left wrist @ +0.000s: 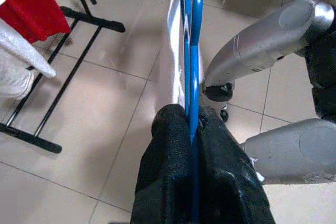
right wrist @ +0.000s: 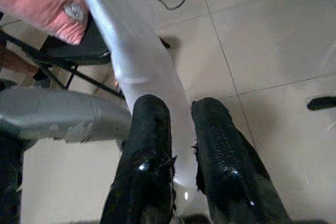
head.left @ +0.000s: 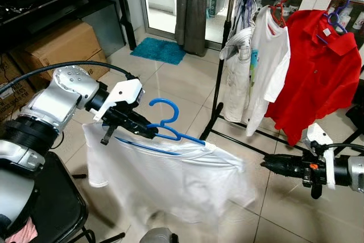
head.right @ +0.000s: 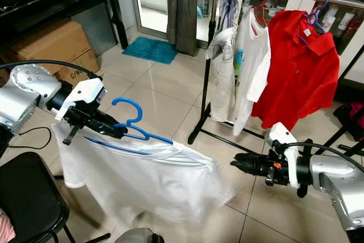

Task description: Hang hanger

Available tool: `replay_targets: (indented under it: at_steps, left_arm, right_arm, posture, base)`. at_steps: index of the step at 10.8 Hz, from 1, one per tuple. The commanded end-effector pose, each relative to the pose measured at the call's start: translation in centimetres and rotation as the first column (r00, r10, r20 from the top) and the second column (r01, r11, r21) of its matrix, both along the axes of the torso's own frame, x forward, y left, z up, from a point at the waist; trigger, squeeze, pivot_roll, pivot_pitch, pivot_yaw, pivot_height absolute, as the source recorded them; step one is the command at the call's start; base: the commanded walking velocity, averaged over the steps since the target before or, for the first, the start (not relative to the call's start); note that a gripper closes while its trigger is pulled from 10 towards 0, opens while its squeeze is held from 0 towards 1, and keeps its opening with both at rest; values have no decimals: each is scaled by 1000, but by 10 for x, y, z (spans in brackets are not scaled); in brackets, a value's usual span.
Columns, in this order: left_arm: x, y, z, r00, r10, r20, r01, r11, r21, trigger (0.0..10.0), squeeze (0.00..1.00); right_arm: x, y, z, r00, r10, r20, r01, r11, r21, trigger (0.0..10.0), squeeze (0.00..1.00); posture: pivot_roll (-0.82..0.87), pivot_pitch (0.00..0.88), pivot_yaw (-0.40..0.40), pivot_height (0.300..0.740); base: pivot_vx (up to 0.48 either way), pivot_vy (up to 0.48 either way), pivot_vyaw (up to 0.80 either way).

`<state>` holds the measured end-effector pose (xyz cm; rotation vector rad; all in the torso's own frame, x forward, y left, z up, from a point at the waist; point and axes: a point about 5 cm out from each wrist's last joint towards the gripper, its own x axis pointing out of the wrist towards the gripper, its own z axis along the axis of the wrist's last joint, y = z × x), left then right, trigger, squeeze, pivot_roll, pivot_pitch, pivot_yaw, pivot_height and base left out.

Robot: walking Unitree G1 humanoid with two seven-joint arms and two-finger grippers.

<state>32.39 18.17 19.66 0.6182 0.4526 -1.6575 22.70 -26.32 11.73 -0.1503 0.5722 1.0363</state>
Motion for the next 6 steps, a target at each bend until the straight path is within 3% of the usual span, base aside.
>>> replay_targets:
  at_steps: [1, 2, 3, 5, 6]
  left_arm:
    - [5, 3, 13, 998, 12, 54, -11, 1000, -11, 0, 0]
    - [8, 4, 14, 997, 30, 70, -30, 1000, -8, 0, 0]
    - [10, 3, 14, 996, 34, 77, -33, 999, -12, 0, 0]
    - [12, -10, 10, 994, 3, 114, -1, 1000, -16, 0, 0]
    - [12, -25, 5, 988, -36, 147, 40, 999, -23, 0, 0]
  right_arm:
    - [-3, 0, 2, 1000, 28, -10, -28, 1000, -10, 10000, 1000]
    - [-7, 0, 4, 999, 51, -10, -51, 999, -7, 10000, 1000]
    - [-2, 4, 13, 998, 37, 52, -39, 999, 26, 10000, 1000]
    - [13, 40, 49, 972, 46, 230, -87, 981, 171, 10000, 1000]
    - [23, 71, 55, 955, 38, 293, -84, 986, 145, 10000, 1000]
  posture:
    - [76, 0, 58, 740]
    - [75, 0, 58, 740]
    - [74, 0, 58, 740]
    - [70, 0, 59, 740]
    - [68, 0, 59, 740]
  base:
    - [0, 0, 0]
    - [0, 0, 0]
    - [0, 0, 0]
    - [0, 0, 0]
    - [0, 0, 0]
